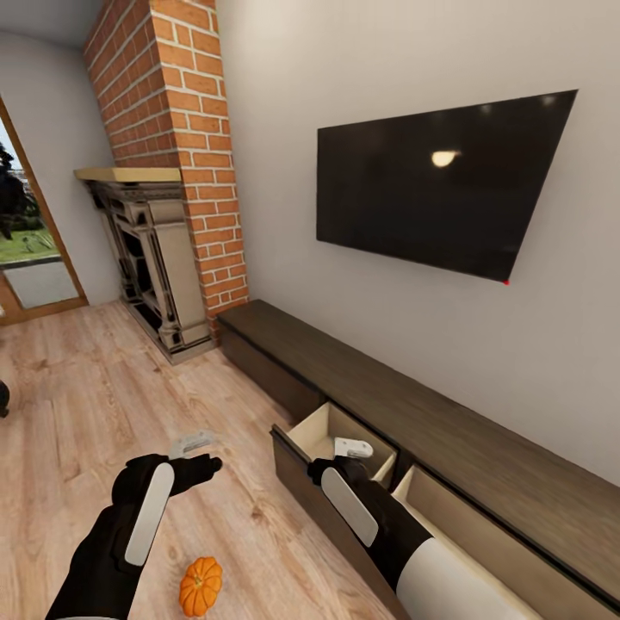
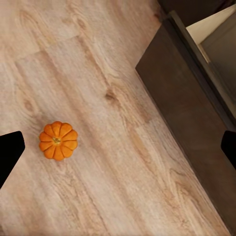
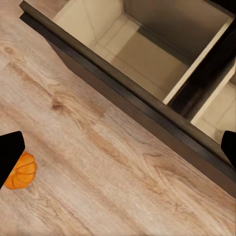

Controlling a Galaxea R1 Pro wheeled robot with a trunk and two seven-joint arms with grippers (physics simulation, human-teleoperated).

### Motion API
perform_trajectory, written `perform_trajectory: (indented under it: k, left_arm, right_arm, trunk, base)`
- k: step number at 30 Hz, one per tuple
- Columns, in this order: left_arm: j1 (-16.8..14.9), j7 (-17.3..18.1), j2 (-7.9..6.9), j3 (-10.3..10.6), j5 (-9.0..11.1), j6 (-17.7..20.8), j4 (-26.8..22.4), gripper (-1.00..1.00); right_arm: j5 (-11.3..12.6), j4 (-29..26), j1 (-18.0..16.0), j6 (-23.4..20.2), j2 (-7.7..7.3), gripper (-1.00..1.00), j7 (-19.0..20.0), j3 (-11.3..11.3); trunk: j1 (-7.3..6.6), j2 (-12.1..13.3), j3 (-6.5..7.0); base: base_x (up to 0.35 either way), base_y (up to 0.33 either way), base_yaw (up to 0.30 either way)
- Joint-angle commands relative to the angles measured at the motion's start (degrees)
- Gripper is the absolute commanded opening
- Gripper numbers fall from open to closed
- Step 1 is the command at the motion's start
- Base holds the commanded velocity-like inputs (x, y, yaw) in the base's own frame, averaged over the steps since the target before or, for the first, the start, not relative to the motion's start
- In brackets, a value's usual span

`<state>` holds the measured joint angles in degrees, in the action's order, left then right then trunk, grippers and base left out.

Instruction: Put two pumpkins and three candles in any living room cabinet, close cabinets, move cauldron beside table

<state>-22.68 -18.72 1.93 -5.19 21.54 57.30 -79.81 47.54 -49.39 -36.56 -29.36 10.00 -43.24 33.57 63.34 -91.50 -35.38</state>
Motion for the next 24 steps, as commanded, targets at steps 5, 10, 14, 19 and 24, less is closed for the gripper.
perform_trajectory:
  k: [5, 10, 14, 19, 24]
  left_arm:
    - [0.0, 0.0, 0.0, -0.07, -0.01, 0.0, 0.0, 1.0]
    - [0.0, 0.0, 0.0, -0.08, -0.01, 0.05, 0.0, 1.0]
    - [0.0, 0.0, 0.0, -0.12, -0.01, 0.04, 0.0, 1.0]
    - [0.0, 0.03, 0.0, -0.16, -0.01, 0.02, 0.0, 1.0]
    - [0.0, 0.06, 0.0, -0.17, 0.07, 0.0, 0.0, 1.0]
  right_arm:
    - [0.01, 0.0, 0.0, 0.0, 0.0, 1.0, 0.0, 0.02]
    - [-0.06, -0.06, -0.03, 0.0, 0.0, 1.0, 0.0, 1.16]
    - [-0.08, -0.59, -0.03, 0.07, 0.0, 1.0, 0.0, 1.64]
    - [-0.08, -0.88, -0.03, 0.09, 0.0, 1.0, 0.0, 1.94]
    - [-0.08, -0.89, -0.01, 0.09, 0.0, 1.0, 0.0, 2.01]
  trunk:
    - [0.0, 0.0, 0.45]
    - [0.0, 0.0, 0.9]
    - [0.0, 0.0, 1.06]
    - [0.0, 0.0, 1.09]
    - [0.0, 0.0, 1.09]
  base:
    - [-0.005, 0.018, 0.089]
    - [-0.116, 0.21, 0.098]
    - [-0.175, 0.273, 0.069]
    - [-0.195, 0.26, 0.107]
    - [-0.08, 0.086, 0.264]
